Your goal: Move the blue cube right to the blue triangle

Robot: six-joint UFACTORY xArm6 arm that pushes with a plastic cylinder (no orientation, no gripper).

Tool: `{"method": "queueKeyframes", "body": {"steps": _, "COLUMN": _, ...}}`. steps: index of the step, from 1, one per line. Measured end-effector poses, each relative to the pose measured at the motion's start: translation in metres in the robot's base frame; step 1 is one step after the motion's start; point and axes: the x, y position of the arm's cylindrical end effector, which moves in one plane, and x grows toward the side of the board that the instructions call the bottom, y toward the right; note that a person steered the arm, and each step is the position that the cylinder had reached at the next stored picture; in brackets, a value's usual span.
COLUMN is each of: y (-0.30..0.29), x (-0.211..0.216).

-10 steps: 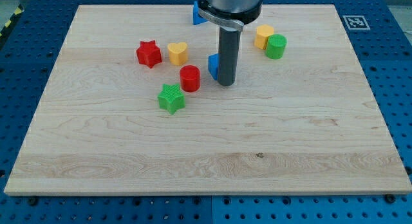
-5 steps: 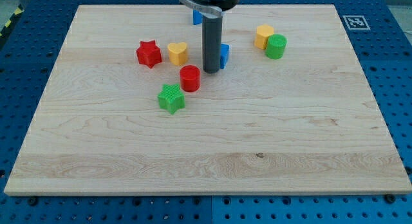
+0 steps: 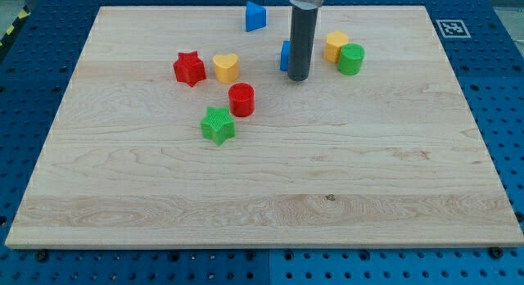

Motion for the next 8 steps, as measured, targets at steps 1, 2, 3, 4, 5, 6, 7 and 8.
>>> {"method": "queueKeyframes", "body": {"steps": 1, "y": -0.007, "x": -0.021}}
{"method": "queueKeyframes", "body": {"steps": 2, "y": -0.008, "x": -0.041}}
{"method": "queueKeyframes", "body": {"steps": 3, "y": -0.009, "x": -0.061}}
{"method": "queueKeyframes", "body": {"steps": 4, "y": -0.009, "x": -0.080}}
{"method": "queueKeyframes", "body": {"steps": 5, "y": -0.009, "x": -0.095}}
{"method": "queueKeyframes", "body": {"steps": 6, "y": -0.009, "x": -0.096}}
{"method": "queueKeyframes", "body": {"steps": 7, "y": -0.009, "x": -0.094}}
{"method": "queueKeyframes", "body": {"steps": 8, "y": -0.009, "x": -0.042}}
